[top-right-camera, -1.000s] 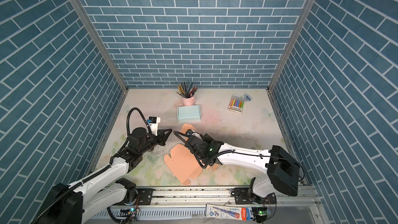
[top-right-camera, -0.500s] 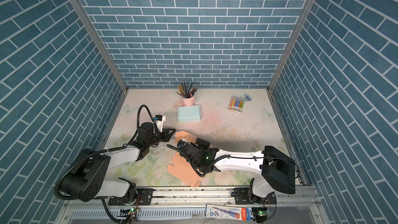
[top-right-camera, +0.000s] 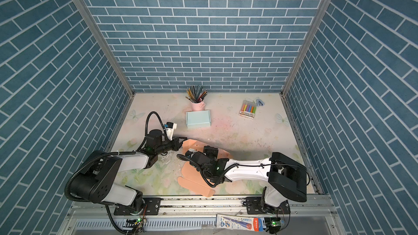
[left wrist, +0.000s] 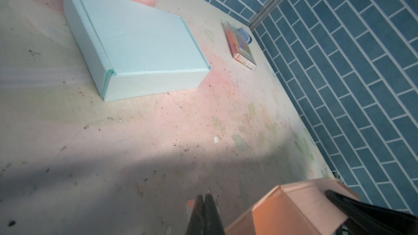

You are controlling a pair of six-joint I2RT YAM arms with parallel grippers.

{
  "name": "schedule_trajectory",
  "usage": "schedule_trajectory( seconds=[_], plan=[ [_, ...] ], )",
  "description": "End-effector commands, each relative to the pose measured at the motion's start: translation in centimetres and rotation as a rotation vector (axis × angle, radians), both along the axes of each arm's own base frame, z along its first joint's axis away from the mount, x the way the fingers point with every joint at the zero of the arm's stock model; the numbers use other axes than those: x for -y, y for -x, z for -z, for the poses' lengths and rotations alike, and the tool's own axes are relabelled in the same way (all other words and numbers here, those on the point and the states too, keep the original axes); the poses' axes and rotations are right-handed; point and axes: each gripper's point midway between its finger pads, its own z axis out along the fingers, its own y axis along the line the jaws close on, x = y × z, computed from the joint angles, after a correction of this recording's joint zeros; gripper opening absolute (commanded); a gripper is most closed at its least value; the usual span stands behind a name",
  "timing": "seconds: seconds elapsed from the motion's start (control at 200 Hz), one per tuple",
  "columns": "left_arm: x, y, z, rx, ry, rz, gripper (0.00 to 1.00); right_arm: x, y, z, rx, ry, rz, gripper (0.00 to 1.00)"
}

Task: Fold the paper box

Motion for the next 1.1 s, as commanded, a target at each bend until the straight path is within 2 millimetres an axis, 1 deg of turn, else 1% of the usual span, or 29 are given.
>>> schedule_trajectory(
  seconds=[0.0,0.22,0.34,0.47,0.565,0.775,0.87,0.955,1.095],
  plan=[
    [0.2,0.9,-0.1,0.015,0.018,0.03,0.0,-0.2,0.0,-1.0,0.067,0.015,-0.027,0.0],
    [1.2,2.7,-0.4,0.021,0.033,0.067,0.0,-0.1,0.2,-0.3,0.103,0.074,-0.035,0.0],
    [1.6,3.6,-0.6,0.025,0.031,0.086,0.0,-0.2,0.3,-0.6,0.119,0.069,-0.041,0.0],
    [1.7,4.4,-0.8,0.031,0.03,0.095,0.0,-0.3,0.5,-1.2,0.153,0.053,-0.058,0.0],
    [1.9,4.9,-0.8,0.033,0.027,0.106,0.0,-0.2,0.5,-1.2,0.156,0.057,-0.061,0.0],
    [2.6,6.6,-0.2,0.033,0.019,0.146,0.0,-0.2,0.7,-0.9,0.161,0.06,-0.069,0.0],
    [2.8,7.4,0.4,0.041,-0.001,0.162,0.0,-0.3,1.0,-0.8,0.164,0.062,-0.08,0.0],
    [3.0,8.0,1.0,0.05,-0.023,0.172,0.03,-0.4,1.1,-0.6,0.164,0.067,-0.088,0.0],
    [2.8,8.0,1.3,0.08,-0.029,0.154,0.08,-0.3,1.3,0.0,0.162,0.083,-0.094,0.0]
  ],
)
